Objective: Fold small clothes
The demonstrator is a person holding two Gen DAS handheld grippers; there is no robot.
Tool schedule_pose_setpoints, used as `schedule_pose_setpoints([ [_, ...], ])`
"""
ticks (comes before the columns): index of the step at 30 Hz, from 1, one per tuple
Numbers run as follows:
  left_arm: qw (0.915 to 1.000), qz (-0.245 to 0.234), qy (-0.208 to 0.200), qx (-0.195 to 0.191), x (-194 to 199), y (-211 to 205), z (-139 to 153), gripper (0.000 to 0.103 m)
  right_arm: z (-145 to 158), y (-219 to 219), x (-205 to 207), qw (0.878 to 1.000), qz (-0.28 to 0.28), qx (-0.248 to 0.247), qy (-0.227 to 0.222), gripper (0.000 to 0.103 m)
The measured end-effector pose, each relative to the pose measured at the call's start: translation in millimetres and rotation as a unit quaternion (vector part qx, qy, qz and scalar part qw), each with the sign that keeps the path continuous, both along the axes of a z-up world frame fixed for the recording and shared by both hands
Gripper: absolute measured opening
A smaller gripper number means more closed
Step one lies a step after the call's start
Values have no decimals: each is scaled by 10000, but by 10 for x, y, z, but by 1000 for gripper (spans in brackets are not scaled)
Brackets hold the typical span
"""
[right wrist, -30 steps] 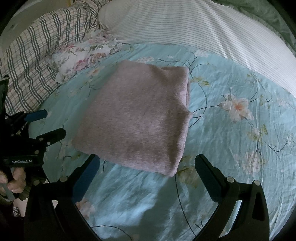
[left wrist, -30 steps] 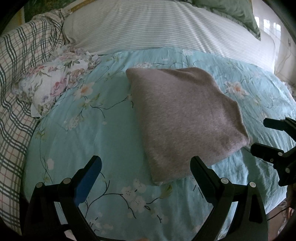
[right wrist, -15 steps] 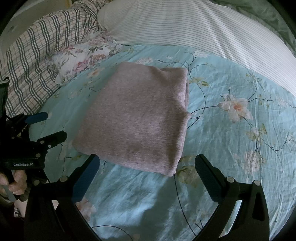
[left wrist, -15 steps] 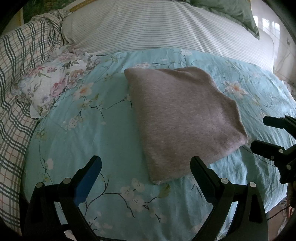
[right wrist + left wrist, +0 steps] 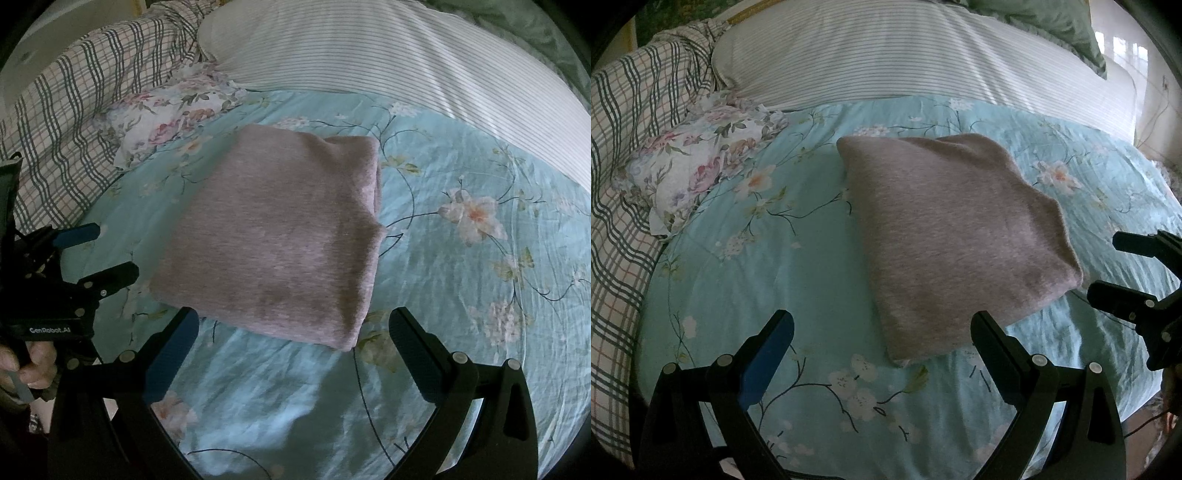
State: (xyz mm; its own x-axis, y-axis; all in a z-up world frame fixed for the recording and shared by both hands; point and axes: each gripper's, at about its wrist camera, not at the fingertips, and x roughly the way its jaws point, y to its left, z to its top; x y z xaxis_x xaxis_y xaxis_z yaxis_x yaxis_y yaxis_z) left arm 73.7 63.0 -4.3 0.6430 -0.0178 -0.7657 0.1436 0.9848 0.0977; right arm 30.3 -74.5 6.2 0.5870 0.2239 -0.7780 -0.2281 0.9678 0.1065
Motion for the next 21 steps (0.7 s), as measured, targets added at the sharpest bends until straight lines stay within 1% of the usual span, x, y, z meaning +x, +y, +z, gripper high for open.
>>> schedule_pose_setpoints([
  [21,10000,-13,-3,-4,-5,5,9,97,20,65,-41,10000,-39,15,-12,102],
])
